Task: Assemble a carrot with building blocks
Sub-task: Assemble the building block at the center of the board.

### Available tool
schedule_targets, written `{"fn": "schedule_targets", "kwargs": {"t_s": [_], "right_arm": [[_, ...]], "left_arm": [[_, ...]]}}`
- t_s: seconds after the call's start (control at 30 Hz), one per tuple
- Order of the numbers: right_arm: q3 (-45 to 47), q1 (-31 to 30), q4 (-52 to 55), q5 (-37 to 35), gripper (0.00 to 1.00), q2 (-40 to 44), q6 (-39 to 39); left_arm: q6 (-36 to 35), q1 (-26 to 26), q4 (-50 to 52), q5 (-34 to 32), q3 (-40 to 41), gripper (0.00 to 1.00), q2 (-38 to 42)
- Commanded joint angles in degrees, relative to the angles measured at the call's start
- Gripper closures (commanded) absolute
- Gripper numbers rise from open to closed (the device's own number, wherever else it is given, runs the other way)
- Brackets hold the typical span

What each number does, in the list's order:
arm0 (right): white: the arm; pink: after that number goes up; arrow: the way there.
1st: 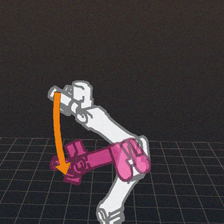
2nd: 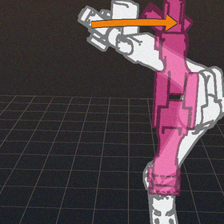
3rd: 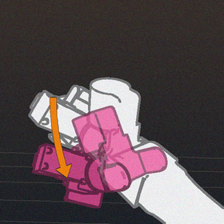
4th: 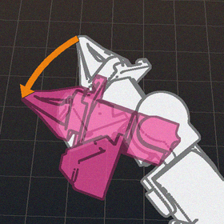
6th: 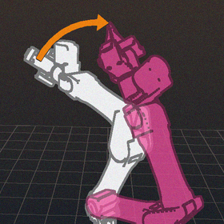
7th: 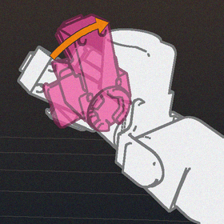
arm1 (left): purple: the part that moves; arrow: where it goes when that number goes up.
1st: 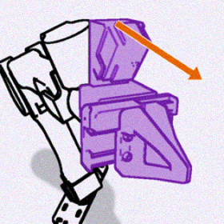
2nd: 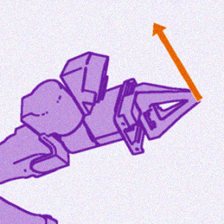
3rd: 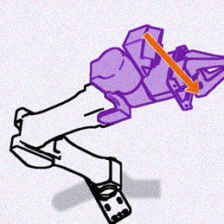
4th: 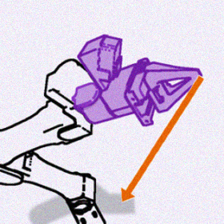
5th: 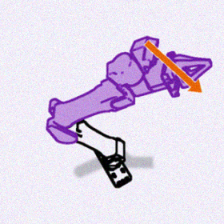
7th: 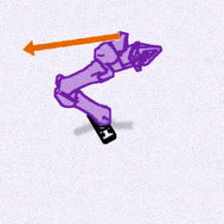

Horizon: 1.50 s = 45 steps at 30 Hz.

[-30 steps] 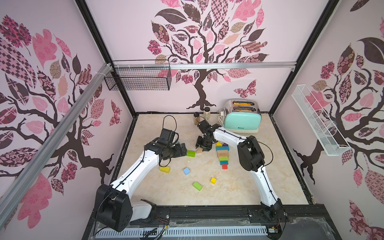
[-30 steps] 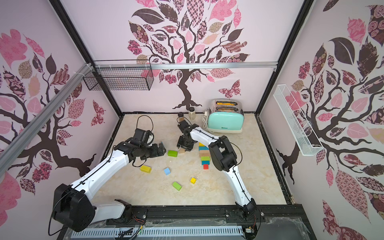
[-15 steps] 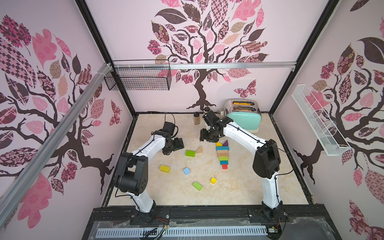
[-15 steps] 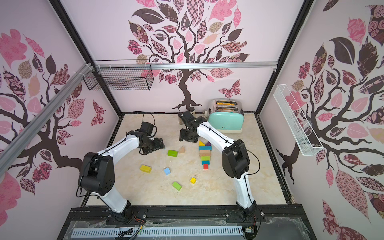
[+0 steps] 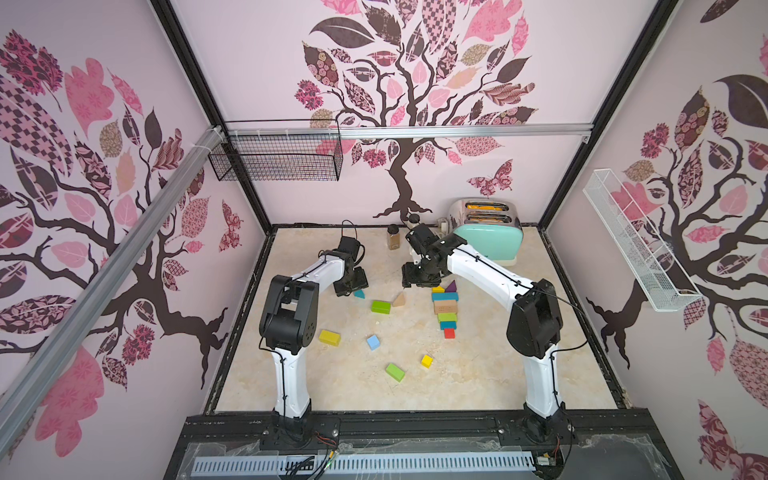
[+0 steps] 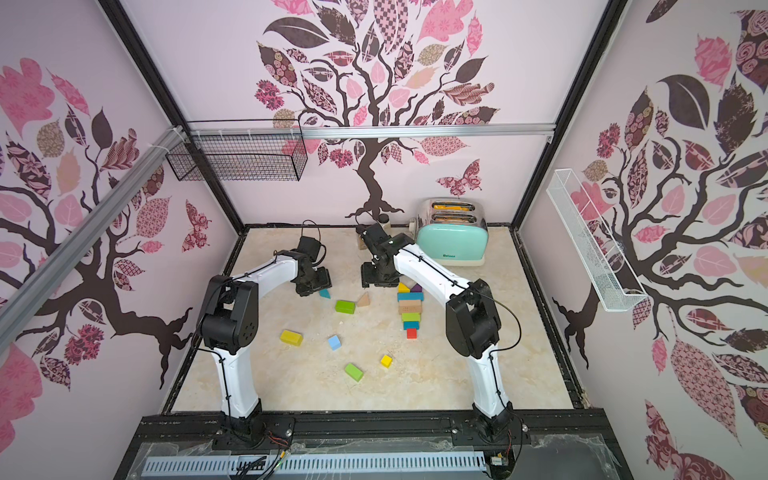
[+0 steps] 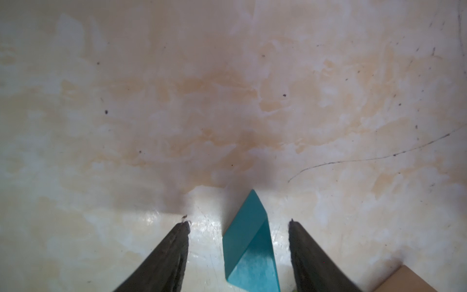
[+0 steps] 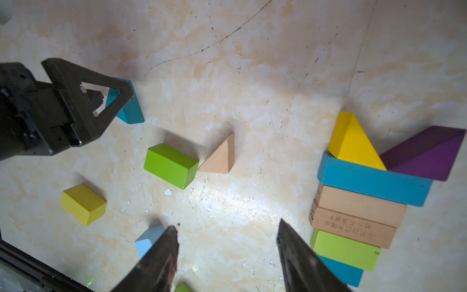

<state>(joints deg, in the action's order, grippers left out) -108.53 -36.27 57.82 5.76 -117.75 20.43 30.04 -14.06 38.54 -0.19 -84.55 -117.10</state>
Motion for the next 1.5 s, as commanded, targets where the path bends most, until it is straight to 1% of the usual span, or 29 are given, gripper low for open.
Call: {"fn": "schedule_targets", "kwargs": {"t_s": [0.0, 0.2, 0.27, 0.33, 0.43, 0.57, 0.63, 0.83, 1.1, 1.47], "right_arm": [[0.7, 0.7, 0.8, -0.2, 0.34, 2.3, -1.4], [1.5, 1.6, 0.4, 0.6, 0.34, 2.4, -1.4], [1.6, 1.6, 0.4, 0.9, 0.34, 2.2, -1.4], [1.8, 1.6, 0.4, 1.1, 0.34, 2.2, -1.4], [2.2, 1.6, 0.4, 1.0, 0.34, 2.2, -1.3], [2.6, 1.6, 0.4, 1.0, 0.34, 2.4, -1.4], [3.0, 1.6, 0.2, 0.9, 0.34, 2.5, -1.3], [4.0, 1.7, -0.3, 1.4, 0.34, 2.6, -1.3], [4.9, 1.8, -0.7, 2.1, 0.34, 2.7, -1.3], [5.5, 1.7, -1.6, 3.0, 0.34, 2.2, -0.7]], "left_arm": [[0.0, 0.0, 0.5, -0.5, -0.8, 0.38, -0.4], [1.3, -1.4, 0.1, 0.8, 2.2, 0.45, 1.1], [2.2, -1.9, -0.6, 1.6, 3.3, 0.49, 1.5], [3.1, -2.4, -1.3, 2.3, 3.9, 0.56, 1.9], [4.1, -3.3, -1.6, 2.8, 3.8, 0.57, 1.8], [6.3, -3.8, -2.7, 4.7, 4.0, 0.64, 1.7], [7.3, -4.3, -3.3, 5.0, 4.3, 0.65, 1.9], [10.9, -5.5, -4.2, 5.4, 3.9, 0.66, 2.4], [11.5, -6.4, -3.0, 4.5, 2.8, 0.65, 2.6], [13.1, -7.4, -3.9, 4.5, 6.7, 0.54, 5.3]]}}
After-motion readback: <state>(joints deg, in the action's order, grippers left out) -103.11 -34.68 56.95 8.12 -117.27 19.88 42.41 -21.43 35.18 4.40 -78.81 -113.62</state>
